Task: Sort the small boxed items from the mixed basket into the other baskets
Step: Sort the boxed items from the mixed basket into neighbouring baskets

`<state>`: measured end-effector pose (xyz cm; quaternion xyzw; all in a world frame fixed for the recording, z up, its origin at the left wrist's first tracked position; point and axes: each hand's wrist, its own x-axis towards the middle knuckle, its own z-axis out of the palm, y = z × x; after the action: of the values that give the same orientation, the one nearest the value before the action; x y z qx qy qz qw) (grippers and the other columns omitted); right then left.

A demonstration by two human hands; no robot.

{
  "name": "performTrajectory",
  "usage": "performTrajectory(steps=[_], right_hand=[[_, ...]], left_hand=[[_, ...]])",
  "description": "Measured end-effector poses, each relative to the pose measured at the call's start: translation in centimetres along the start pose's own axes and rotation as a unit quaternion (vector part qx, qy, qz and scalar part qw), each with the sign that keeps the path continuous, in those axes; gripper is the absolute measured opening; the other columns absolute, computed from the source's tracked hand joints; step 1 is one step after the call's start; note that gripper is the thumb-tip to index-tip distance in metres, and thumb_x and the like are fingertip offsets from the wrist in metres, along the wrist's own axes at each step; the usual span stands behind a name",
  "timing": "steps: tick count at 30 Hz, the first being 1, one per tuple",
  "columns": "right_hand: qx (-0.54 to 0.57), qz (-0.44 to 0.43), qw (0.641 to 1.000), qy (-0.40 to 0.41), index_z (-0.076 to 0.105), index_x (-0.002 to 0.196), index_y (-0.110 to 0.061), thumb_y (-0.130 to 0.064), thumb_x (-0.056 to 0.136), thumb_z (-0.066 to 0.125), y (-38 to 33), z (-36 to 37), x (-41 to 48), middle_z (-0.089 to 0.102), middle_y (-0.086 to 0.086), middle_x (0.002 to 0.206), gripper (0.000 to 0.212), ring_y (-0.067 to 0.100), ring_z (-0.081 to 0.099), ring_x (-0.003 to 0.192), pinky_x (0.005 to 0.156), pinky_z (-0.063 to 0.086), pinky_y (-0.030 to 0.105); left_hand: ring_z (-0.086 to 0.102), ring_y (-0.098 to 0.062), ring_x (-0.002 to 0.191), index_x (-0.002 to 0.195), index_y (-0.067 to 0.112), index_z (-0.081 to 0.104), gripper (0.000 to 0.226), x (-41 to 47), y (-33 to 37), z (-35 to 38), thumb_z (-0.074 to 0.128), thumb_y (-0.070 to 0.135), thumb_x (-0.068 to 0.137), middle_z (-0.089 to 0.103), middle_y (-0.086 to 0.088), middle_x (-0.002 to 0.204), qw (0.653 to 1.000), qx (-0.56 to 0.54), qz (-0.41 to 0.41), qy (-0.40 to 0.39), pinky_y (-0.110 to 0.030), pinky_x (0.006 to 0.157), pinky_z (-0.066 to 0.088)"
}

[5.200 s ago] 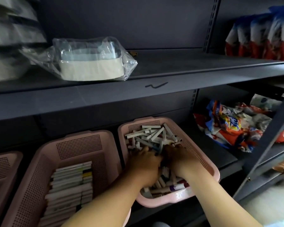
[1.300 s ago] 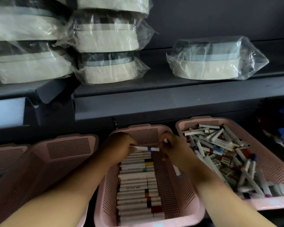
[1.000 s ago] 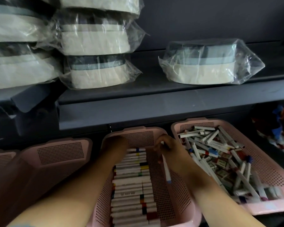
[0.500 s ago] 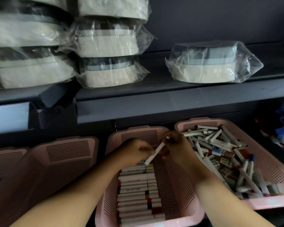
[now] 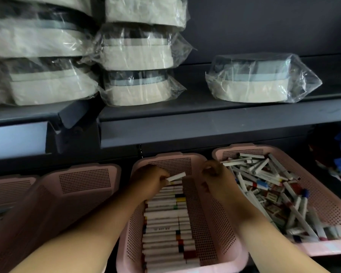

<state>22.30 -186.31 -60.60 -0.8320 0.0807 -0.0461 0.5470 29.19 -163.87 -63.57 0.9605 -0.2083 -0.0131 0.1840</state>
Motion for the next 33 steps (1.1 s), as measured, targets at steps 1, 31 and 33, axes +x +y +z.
performTrajectory(steps=[1, 31, 33], right_hand=[[0.008, 0.004, 1.0, -0.003, 0.066, 0.079, -0.017, -0.003, 0.091, 0.055, 0.1, -0.1, 0.1, 0.068, 0.002, 0.061, 0.021, 0.011, 0.064, 0.051, 0.053, 0.051, 0.03], [-0.14, -0.027, 0.989, 0.023, 0.069, 0.08, -0.027, -0.024, 0.091, 0.057, 4.2, -9.2, 0.4, 0.072, -0.004, 0.079, 0.016, 0.016, 0.066, 0.073, 0.071, 0.051, 0.03], [-0.198, 0.013, 0.979, 0.035, 0.07, 0.092, -0.029, -0.033, 0.098, 0.052, 4.7, -11.8, -0.2, 0.073, -0.002, 0.095, 0.019, 0.013, 0.064, 0.078, 0.075, 0.05, 0.03]], left_hand=[[0.064, -0.005, 0.087, 0.109, 0.035, 0.079, 0.017, 0.3, -0.2, 0.0, 0.064, 0.037, 0.101, 0.073, 0.013, 0.097, 1.0, 0.016, -0.003, -0.003, -0.021, 0.072, 0.045], [0.065, -0.018, 0.109, 0.115, 0.032, 0.073, 0.023, 1.2, 13.4, 2.1, 0.06, 0.025, 0.098, 0.07, 0.007, 0.118, 0.99, 0.005, 0.135, 0.04, -0.029, 0.085, 0.051], [0.064, -0.018, 0.111, 0.125, 0.033, 0.071, 0.029, 1.2, 16.5, 3.2, 0.059, 0.028, 0.099, 0.069, 0.006, 0.125, 0.987, -0.012, 0.158, 0.036, -0.029, 0.09, 0.052]])
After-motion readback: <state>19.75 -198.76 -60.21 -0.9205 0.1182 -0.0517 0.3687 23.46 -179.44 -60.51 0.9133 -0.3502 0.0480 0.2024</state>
